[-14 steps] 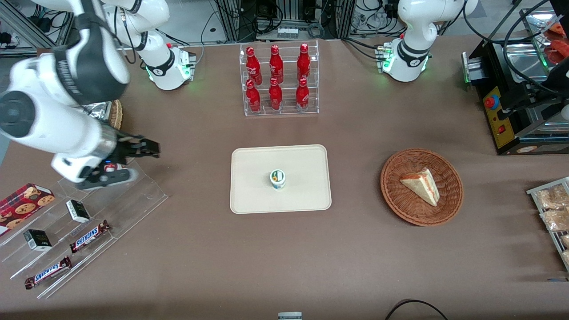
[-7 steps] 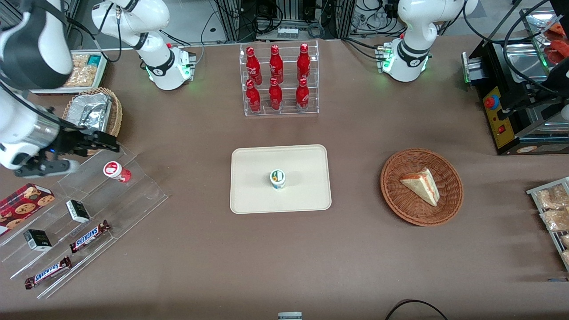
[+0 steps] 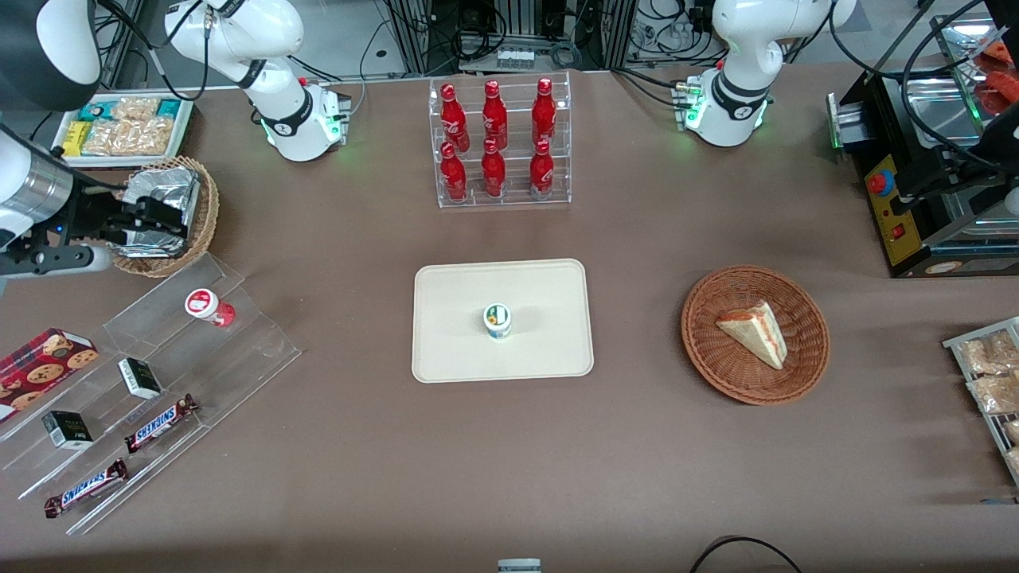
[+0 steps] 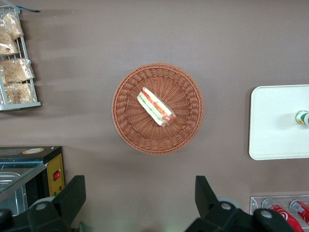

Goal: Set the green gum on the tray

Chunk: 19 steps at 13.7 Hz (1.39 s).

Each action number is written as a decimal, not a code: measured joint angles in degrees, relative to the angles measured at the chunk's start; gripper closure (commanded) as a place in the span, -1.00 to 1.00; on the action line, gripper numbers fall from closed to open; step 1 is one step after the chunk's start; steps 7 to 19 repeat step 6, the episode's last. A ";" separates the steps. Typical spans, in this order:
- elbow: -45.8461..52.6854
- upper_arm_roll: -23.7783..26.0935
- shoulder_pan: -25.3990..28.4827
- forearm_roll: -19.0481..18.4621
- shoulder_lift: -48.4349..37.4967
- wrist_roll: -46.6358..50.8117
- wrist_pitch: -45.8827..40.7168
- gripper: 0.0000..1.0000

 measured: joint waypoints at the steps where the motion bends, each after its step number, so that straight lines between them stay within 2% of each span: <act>1: 0.00 0.09 0.00 -0.02 -0.48 0.02 -0.90 -1.00; 6: 0.01 0.09 -0.37 -0.04 -2.83 3.98 -3.68 -1.00; 19: 0.01 0.09 -0.37 -0.04 -2.83 3.98 -3.68 -1.00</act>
